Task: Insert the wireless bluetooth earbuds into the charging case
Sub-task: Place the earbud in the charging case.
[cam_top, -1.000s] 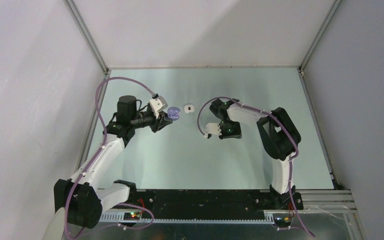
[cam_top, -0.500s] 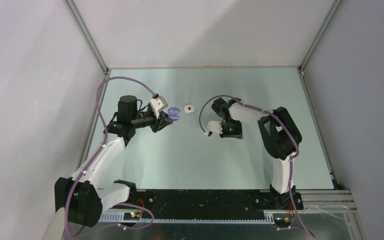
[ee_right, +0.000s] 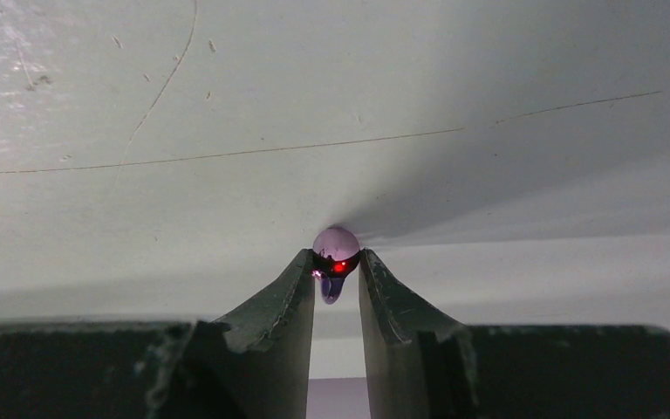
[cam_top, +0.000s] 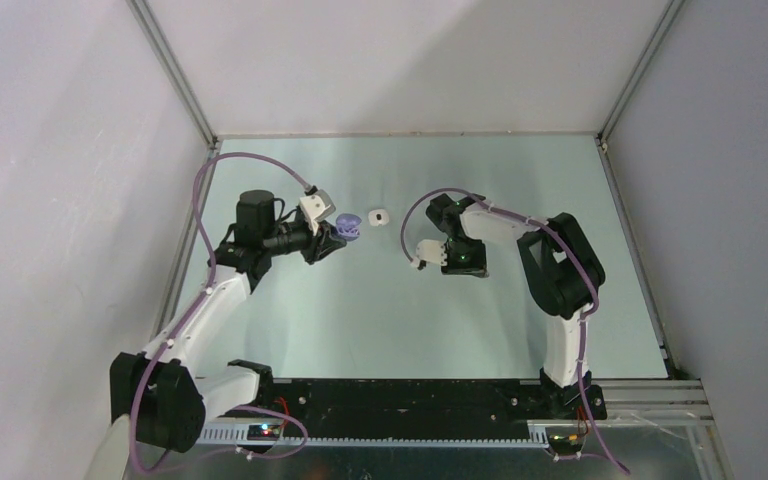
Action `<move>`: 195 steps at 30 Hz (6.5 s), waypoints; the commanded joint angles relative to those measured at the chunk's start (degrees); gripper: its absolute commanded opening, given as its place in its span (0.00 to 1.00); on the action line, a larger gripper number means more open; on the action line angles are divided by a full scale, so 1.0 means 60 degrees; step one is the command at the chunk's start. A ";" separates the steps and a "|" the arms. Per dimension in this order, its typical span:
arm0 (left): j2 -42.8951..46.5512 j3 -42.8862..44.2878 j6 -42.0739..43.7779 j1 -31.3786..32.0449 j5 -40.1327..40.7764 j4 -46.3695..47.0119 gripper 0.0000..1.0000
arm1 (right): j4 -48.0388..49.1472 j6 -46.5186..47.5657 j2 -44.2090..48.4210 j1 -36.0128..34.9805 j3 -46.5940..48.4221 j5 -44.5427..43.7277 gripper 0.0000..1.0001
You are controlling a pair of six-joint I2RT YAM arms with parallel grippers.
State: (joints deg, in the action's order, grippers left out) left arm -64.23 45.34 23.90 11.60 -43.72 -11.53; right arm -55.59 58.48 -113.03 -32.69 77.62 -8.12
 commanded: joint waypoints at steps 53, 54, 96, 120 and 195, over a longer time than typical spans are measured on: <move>-0.1602 0.1919 0.1412 0.0569 -0.2463 0.0777 0.00 | -0.2039 -0.2403 0.1778 -0.1212 0.8329 0.5645 0.00; -0.1601 0.2012 0.1512 0.0578 -0.2473 0.0675 0.00 | -0.1925 -0.2560 0.1761 -0.1251 0.8360 0.5682 0.00; -0.1240 0.2444 0.1827 0.0811 -0.2538 0.0332 0.00 | -0.0581 -0.1524 0.1163 -0.2074 0.7373 0.5499 0.00; -0.1443 0.2574 0.1730 0.0843 -0.2415 0.0280 0.00 | 0.0093 -0.1230 0.1232 -0.2155 0.7495 0.4837 0.00; -0.1732 0.2124 -0.0594 0.0880 -0.1482 0.2205 0.00 | 0.1150 -0.2134 0.1752 -0.2068 0.7161 0.5046 0.34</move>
State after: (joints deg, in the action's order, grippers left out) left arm -74.56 56.95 19.51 16.45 -52.38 0.38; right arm -50.65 48.86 -104.55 -45.63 118.37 20.27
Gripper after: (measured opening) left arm 0.342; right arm 0.314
